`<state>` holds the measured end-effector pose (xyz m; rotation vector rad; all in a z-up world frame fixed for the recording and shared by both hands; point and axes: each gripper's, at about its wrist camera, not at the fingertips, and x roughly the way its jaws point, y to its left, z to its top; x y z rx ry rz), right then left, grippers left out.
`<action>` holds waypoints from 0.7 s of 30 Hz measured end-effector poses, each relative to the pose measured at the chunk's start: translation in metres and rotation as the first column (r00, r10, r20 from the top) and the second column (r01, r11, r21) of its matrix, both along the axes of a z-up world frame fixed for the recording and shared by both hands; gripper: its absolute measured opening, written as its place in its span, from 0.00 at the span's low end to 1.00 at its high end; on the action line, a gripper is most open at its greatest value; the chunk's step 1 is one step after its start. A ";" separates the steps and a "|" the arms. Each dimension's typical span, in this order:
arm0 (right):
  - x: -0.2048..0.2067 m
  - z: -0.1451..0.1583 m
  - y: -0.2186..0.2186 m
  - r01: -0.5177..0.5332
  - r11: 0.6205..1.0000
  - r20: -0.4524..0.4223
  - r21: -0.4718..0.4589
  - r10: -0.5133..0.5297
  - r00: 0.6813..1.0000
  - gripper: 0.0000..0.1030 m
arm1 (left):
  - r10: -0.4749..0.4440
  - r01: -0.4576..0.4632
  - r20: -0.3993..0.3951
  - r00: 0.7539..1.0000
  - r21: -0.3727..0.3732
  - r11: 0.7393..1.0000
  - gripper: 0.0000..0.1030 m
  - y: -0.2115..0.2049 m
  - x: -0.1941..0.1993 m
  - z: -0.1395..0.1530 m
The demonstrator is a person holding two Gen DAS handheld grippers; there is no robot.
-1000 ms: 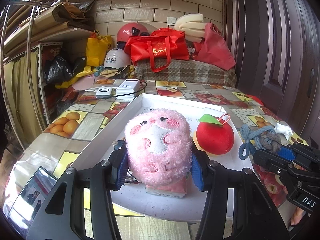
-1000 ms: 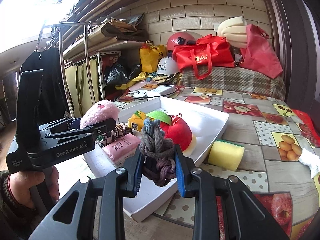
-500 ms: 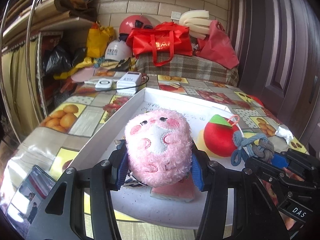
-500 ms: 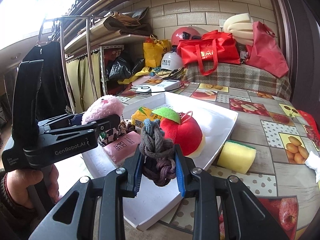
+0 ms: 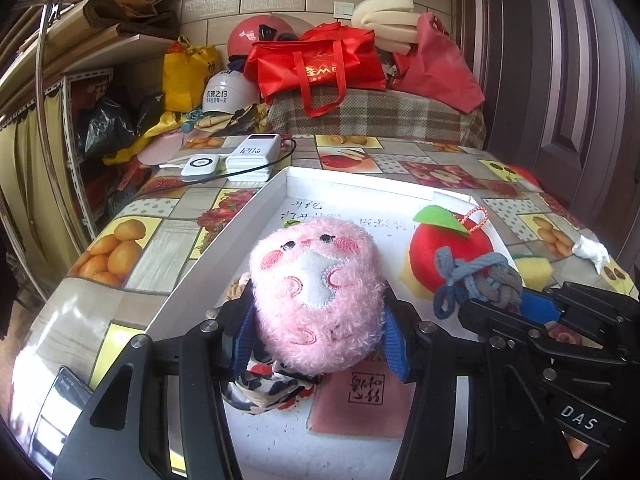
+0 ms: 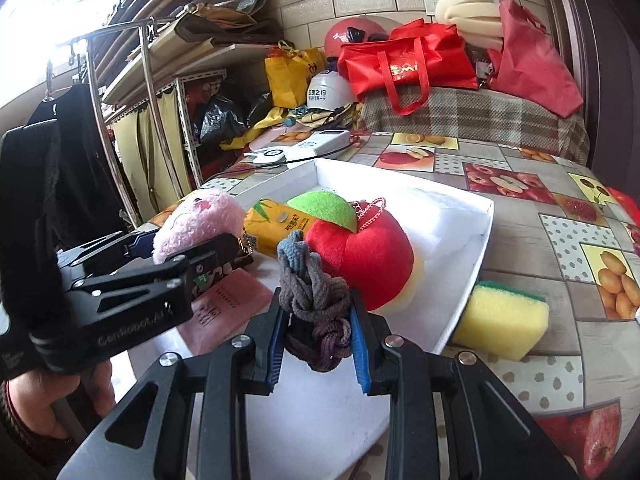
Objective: Organize soft objects
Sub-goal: 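Lower both items into the tray and open both tools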
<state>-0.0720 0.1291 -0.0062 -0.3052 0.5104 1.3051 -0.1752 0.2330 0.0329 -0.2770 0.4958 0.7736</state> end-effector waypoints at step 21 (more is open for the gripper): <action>0.006 0.011 -0.029 0.120 0.979 -0.003 0.167 -0.121 0.993 1.00 | 0.064 -0.074 0.107 0.992 0.093 0.993 0.90 -0.011 -0.024 0.012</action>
